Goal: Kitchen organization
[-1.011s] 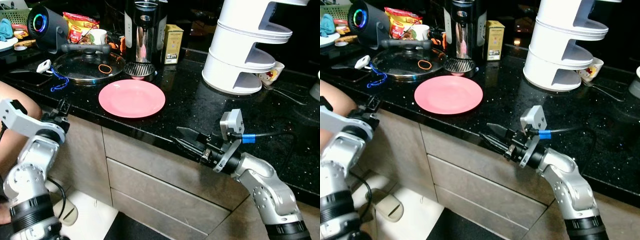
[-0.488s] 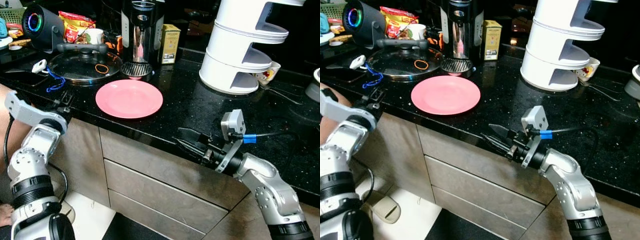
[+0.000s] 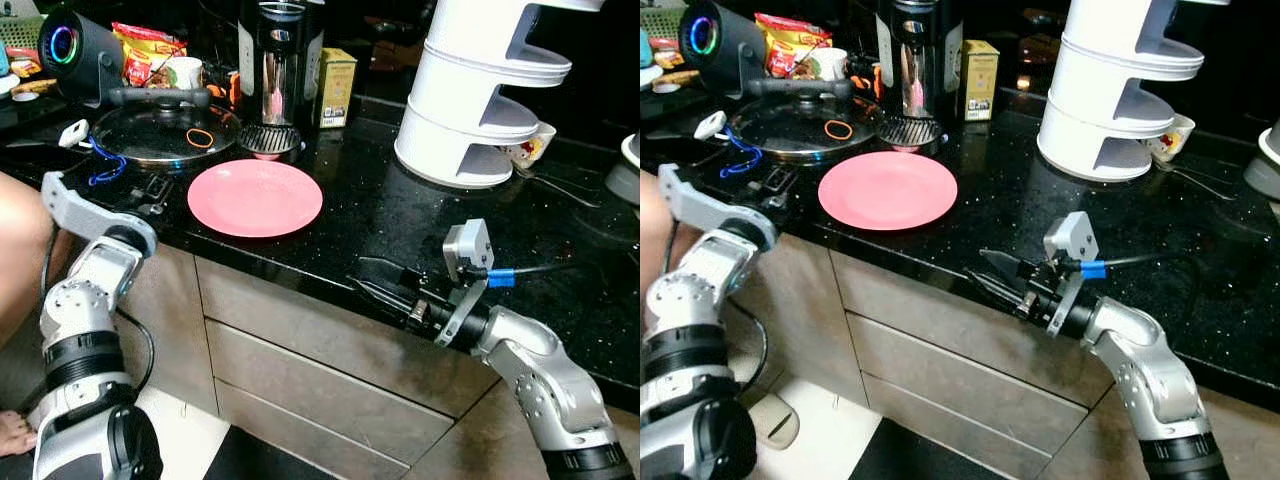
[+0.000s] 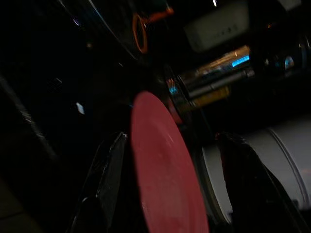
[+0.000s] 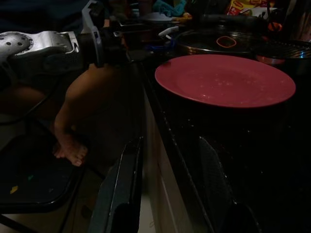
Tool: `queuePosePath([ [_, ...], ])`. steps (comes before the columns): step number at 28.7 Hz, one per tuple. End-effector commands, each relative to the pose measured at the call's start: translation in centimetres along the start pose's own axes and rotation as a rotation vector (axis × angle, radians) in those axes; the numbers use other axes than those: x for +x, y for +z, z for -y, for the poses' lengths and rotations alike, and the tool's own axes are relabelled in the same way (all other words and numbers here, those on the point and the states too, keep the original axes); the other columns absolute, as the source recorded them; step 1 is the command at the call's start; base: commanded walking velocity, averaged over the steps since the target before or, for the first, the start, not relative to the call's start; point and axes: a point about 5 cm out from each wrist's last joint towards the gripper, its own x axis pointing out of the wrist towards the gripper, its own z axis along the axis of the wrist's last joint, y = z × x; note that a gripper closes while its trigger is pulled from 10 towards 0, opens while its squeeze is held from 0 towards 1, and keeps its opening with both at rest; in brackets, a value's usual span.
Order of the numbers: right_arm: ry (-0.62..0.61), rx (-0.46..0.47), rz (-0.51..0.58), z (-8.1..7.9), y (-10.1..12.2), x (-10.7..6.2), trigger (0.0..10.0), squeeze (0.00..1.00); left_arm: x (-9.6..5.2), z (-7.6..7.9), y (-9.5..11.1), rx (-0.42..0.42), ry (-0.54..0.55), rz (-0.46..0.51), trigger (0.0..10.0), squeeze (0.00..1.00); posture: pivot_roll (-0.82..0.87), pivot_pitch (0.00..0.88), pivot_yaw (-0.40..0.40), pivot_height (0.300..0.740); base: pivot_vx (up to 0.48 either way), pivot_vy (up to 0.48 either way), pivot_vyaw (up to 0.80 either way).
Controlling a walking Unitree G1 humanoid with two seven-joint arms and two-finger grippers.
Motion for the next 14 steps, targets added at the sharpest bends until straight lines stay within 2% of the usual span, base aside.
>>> queuePosePath([
  [1,-0.011,-0.015,-0.020,0.1,0.1,-0.4,10.0,0.00,0.3,0.2,-0.9,-0.010,-0.012,-0.049,10.0,0.00,-0.08,0.000,-0.087,0.740,0.000,0.000,0.00],
  [4,-0.008,-0.017,-0.024,0.0,0.2,-0.5,10.0,0.00,0.4,0.4,-1.3,-0.017,-0.018,-0.084,10.0,0.00,-0.09,0.000,-0.086,0.740,0.000,0.000,0.00],
  [7,0.004,-0.018,-0.024,-0.1,0.4,-0.6,10.0,0.00,0.5,0.3,-2.4,-0.015,-0.001,-0.175,10.0,0.00,-0.08,0.000,-0.085,0.740,0.000,0.000,0.00],
  [11,0.011,-0.019,-0.026,-0.2,0.4,-0.6,10.0,0.00,0.5,0.3,-2.8,-0.028,0.001,-0.196,10.0,0.00,-0.08,0.000,-0.085,0.740,0.000,0.000,0.00],
  [14,0.032,-0.027,-0.057,-0.5,0.3,-0.5,10.0,0.00,0.3,-0.6,-3.7,-0.047,0.046,-0.235,10.0,0.00,-0.08,0.000,-0.085,0.740,0.000,0.000,0.00],
])
